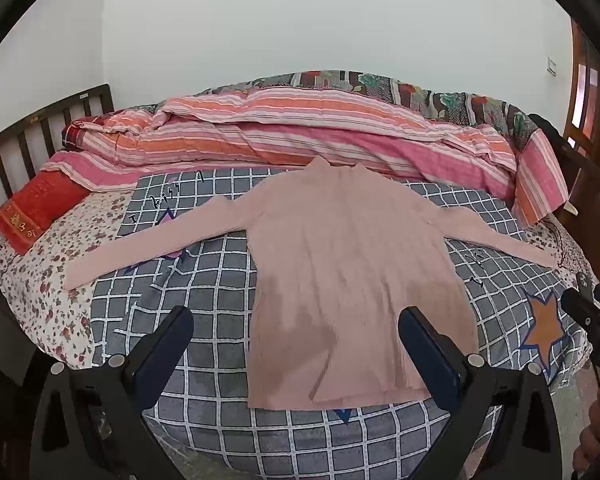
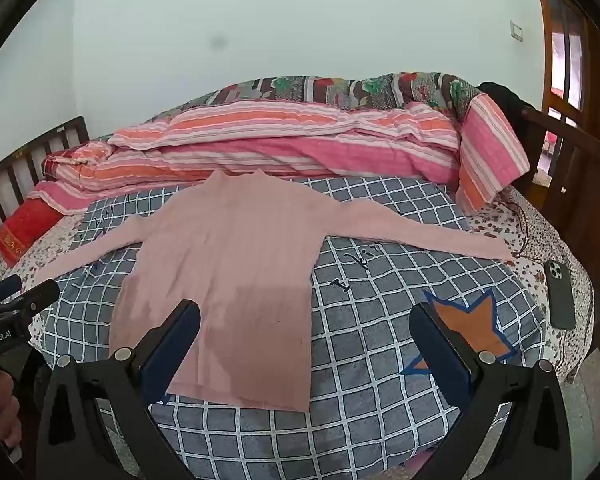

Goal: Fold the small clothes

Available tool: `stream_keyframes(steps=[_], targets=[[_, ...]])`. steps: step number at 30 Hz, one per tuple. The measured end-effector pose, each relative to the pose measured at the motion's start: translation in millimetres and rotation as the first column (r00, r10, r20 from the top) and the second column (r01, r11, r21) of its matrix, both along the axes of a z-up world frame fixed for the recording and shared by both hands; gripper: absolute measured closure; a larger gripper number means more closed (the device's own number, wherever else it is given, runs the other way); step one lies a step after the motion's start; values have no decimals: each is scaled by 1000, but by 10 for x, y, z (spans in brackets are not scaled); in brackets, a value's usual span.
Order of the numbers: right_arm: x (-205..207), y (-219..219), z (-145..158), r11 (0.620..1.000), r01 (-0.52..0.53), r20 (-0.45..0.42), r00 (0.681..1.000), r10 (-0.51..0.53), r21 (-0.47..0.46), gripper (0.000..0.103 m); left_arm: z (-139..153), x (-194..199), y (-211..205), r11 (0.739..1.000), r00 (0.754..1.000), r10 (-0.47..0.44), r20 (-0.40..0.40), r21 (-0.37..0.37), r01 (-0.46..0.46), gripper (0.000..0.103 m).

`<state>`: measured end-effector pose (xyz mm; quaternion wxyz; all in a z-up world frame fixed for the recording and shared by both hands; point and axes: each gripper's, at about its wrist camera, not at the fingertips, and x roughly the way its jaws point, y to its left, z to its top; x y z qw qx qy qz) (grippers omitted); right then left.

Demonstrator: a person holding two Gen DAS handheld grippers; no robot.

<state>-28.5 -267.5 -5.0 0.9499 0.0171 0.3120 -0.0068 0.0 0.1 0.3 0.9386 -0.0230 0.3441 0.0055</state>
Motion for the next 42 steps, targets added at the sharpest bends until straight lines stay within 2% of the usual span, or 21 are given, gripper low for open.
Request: stream_keyframes(steps=[3, 4, 12, 14, 42], targets=[[-41, -35, -8, 1000, 1, 8, 1000, -1, -10, 0, 27, -42, 83, 1000, 1000, 9, 27, -5, -8, 0], [-45, -38, -9, 1000, 2, 7, 1000, -2, -10, 0, 39, -51, 31, 1000, 999, 10, 36, 18, -10, 0], [32, 131, 184, 1000, 3, 13, 1000, -3, 6, 0, 107, -58, 5, 1000, 999, 6, 38, 28, -7, 0], [-56, 53, 148, 1000, 2, 32, 999, -3, 19, 0, 118, -59, -7, 999, 999, 5, 41, 33, -6, 0], [-78, 51, 171, 1000, 5, 31, 1000, -6, 23, 0, 151, -106, -7, 999, 998, 8, 59, 36, -10, 0]])
